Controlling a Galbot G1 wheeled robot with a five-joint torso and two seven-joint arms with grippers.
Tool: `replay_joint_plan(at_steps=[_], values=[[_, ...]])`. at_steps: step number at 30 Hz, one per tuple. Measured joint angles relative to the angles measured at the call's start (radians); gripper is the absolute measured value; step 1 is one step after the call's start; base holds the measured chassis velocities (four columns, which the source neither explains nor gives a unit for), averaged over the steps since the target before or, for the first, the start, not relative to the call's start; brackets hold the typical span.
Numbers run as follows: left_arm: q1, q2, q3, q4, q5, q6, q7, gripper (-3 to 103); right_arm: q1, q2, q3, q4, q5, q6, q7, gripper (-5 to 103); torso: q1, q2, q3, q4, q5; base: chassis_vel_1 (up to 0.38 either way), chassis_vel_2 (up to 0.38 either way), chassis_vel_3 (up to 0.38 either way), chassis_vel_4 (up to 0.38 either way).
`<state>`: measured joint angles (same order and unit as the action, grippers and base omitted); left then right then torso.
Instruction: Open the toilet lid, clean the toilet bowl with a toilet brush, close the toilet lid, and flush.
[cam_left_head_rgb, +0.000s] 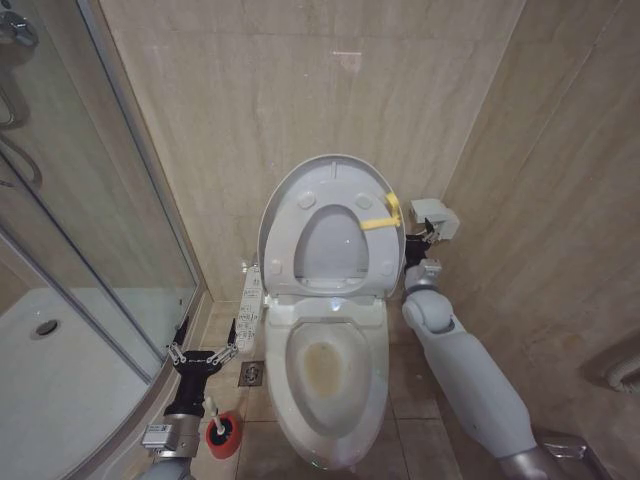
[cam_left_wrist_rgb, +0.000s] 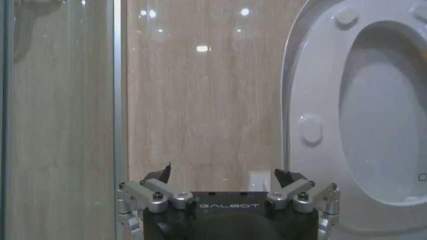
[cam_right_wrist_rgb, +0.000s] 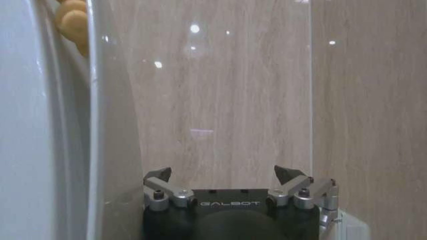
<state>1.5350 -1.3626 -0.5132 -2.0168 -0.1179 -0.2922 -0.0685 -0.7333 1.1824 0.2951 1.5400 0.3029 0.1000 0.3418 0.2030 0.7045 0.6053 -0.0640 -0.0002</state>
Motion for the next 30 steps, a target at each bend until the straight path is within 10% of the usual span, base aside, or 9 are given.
replay_joint_plan(at_steps=[30], values=[[0.000,0.000,0.000,0.000,0.000,0.000,0.000,100,-0.546,-0.009,0.200,0.391,-0.009,0.044,-0.057,100,0.000,0.000,0.000,0.0002,0.0002,0.000,0.000,0.000,0.000]])
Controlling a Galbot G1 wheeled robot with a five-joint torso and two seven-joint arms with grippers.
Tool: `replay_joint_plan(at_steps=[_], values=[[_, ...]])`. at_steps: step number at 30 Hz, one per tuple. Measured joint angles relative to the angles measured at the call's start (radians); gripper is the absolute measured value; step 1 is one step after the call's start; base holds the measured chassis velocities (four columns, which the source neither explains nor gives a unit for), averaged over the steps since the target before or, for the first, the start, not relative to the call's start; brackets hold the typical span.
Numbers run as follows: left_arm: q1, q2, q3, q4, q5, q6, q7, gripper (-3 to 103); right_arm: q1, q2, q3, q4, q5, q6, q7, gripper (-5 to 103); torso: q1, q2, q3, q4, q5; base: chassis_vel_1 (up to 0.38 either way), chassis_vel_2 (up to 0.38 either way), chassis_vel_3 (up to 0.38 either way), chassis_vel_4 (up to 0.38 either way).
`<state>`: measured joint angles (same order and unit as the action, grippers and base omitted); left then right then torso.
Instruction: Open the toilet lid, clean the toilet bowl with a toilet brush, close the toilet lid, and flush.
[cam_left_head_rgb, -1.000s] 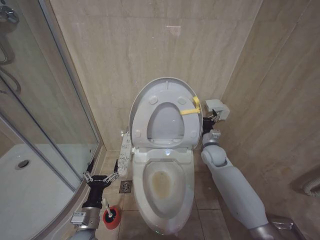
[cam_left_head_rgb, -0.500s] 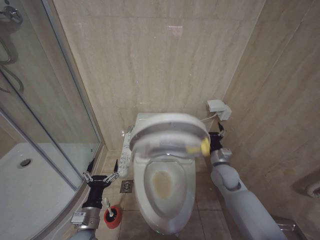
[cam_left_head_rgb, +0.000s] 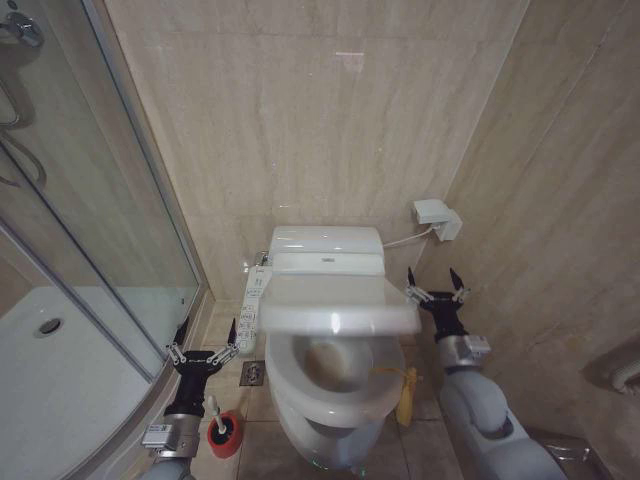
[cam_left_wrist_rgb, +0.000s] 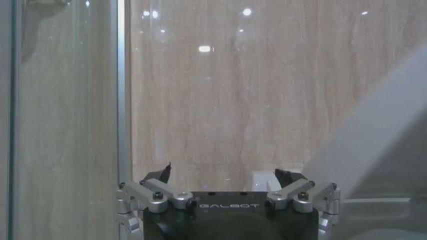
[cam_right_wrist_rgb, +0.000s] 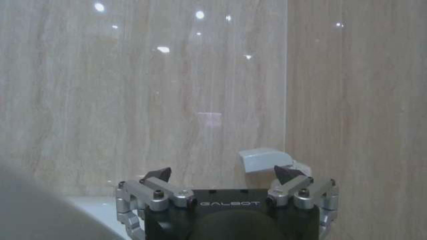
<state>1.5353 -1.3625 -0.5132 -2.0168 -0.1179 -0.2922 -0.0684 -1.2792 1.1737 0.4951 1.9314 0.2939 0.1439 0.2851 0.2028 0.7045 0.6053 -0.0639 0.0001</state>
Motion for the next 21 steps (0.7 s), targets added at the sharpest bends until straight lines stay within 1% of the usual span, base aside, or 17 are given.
replay_joint_plan(at_steps=[6,8,11,14,16,21], values=[[0.000,0.000,0.000,0.000,0.000,0.000,0.000,100,-0.032,0.032,0.019,0.024,-0.017,0.001,0.017,100,0.000,0.000,0.000,-0.0001,-0.0002,0.000,0.000,0.000,0.000],[0.000,0.000,0.000,0.000,0.000,0.000,0.000,100,-0.038,0.052,0.038,0.020,-0.043,0.001,0.031,100,0.000,0.000,0.000,0.0001,-0.0001,0.000,0.000,0.000,0.000],[0.000,0.000,0.000,0.000,0.000,0.000,0.000,100,-0.049,0.064,0.055,0.014,-0.053,0.000,0.039,100,0.000,0.000,0.000,-0.0002,0.0000,0.000,0.000,0.000,0.000],[0.000,0.000,0.000,0.000,0.000,0.000,0.000,100,-0.062,0.075,0.069,0.009,-0.057,0.002,0.038,100,0.000,0.000,0.000,-0.0002,-0.0001,0.000,0.000,0.000,0.000],[0.000,0.000,0.000,0.000,0.000,0.000,0.000,100,-0.075,0.087,0.079,0.002,-0.066,0.018,0.037,100,0.000,0.000,0.000,-0.0002,0.0000,0.000,0.000,0.000,0.000],[0.000,0.000,0.000,0.000,0.000,0.000,0.000,100,-0.098,0.102,0.080,0.020,-0.072,0.017,0.024,100,0.000,0.000,0.000,-0.0002,-0.0002,0.000,0.000,0.000,0.000]])
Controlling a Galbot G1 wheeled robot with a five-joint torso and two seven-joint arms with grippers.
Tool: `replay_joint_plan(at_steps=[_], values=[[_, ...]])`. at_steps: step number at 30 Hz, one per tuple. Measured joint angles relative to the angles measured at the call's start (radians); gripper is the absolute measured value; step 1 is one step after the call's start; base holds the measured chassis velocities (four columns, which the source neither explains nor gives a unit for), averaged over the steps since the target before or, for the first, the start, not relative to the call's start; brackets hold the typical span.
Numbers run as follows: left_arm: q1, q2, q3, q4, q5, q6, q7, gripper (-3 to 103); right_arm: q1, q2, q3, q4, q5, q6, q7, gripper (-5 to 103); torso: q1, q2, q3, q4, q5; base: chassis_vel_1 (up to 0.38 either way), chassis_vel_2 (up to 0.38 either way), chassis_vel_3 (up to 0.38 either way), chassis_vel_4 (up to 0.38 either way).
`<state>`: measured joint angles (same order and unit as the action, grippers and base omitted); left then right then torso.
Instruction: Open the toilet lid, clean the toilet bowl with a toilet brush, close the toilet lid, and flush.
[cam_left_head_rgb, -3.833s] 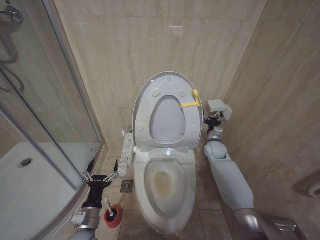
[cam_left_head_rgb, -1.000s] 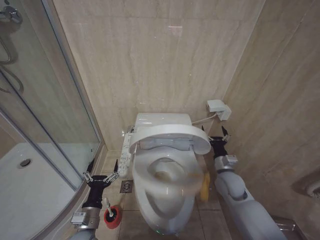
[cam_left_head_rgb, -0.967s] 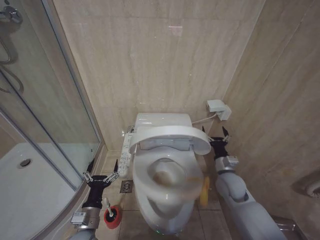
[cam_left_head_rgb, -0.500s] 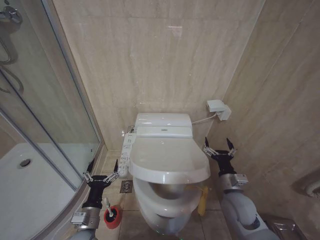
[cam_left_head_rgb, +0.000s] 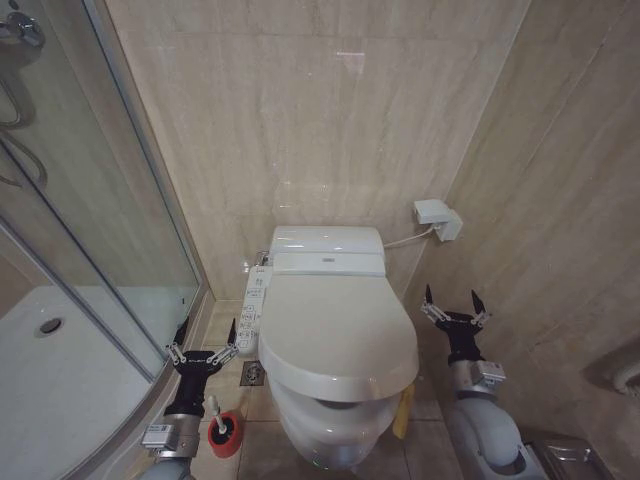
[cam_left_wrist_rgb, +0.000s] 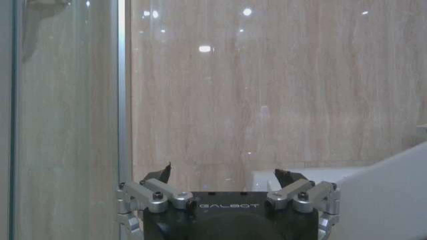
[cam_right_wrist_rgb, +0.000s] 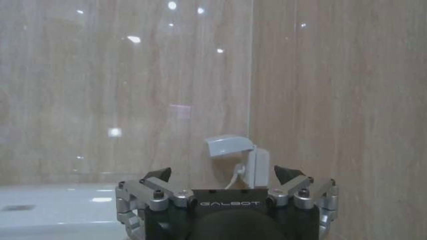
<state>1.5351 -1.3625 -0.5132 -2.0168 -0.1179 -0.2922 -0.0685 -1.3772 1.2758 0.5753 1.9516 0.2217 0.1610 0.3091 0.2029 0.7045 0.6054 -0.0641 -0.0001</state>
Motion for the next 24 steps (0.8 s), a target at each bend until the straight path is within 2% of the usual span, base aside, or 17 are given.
replay_joint_plan(at_steps=[18,24], values=[[0.000,0.000,0.000,0.000,0.000,0.000,0.000,100,-0.071,0.107,0.013,0.081,-0.085,0.012,-0.050,100,0.000,0.000,0.000,0.0001,-0.0001,0.000,0.000,0.000,0.000],[0.000,0.000,0.000,0.000,0.000,0.000,0.000,100,-0.074,0.128,0.011,0.082,-0.091,0.014,-0.092,100,0.000,0.000,0.000,0.0001,0.0001,0.000,0.000,0.000,0.000]])
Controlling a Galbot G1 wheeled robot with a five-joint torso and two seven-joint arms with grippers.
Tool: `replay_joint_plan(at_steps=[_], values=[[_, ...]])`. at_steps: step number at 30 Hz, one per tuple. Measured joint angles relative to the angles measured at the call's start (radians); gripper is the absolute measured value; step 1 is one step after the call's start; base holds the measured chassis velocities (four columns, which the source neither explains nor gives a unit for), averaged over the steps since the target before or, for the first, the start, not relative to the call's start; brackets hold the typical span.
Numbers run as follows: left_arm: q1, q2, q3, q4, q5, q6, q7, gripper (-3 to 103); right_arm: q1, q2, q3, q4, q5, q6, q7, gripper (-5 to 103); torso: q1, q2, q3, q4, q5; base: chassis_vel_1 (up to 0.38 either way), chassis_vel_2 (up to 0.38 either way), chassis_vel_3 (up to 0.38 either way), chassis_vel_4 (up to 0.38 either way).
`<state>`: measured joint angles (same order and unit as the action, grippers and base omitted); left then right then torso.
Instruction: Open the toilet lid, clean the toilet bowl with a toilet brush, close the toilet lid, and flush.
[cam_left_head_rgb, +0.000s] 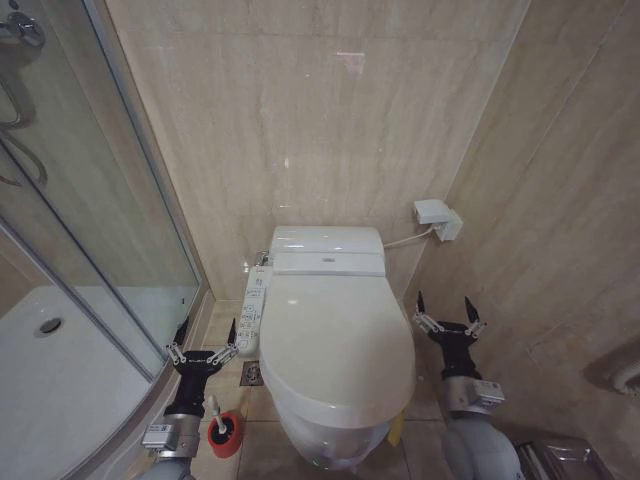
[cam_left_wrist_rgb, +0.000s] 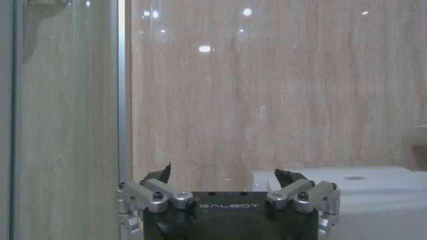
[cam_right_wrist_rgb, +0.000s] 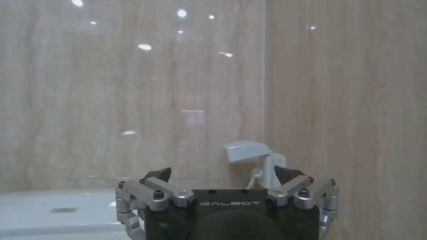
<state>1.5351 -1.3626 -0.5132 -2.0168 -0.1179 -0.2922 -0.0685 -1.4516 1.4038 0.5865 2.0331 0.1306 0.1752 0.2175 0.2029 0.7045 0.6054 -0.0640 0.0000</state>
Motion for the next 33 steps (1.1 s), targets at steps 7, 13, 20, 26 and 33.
replay_joint_plan(at_steps=[7,13,20,26,33], values=[[0.000,0.000,0.000,0.000,0.000,0.000,0.000,100,0.008,0.001,0.004,-0.007,0.001,-0.009,-0.061,100,0.000,0.000,0.000,0.0000,0.0000,0.000,0.000,0.000,0.000],[0.000,0.000,0.000,0.000,0.000,0.000,0.000,100,0.014,-0.002,0.004,-0.009,0.012,-0.015,-0.070,100,0.000,0.000,0.000,0.0000,0.0001,0.000,0.000,0.000,0.000],[0.000,0.000,0.000,0.000,0.000,0.000,0.000,100,0.016,-0.006,0.005,-0.011,0.023,-0.019,-0.066,100,0.000,0.000,0.000,0.0000,0.0000,0.000,0.000,0.000,0.000],[0.000,0.000,0.000,0.000,0.000,0.000,0.000,100,0.017,-0.007,0.005,-0.011,0.025,-0.020,-0.064,100,0.000,0.000,0.000,0.0000,0.0001,0.000,0.000,0.000,0.000],[0.000,0.000,0.000,0.000,0.000,0.000,0.000,100,0.017,-0.007,0.006,-0.011,0.025,-0.020,-0.063,100,0.000,0.000,0.000,0.0000,0.0000,0.000,0.000,0.000,0.000]])
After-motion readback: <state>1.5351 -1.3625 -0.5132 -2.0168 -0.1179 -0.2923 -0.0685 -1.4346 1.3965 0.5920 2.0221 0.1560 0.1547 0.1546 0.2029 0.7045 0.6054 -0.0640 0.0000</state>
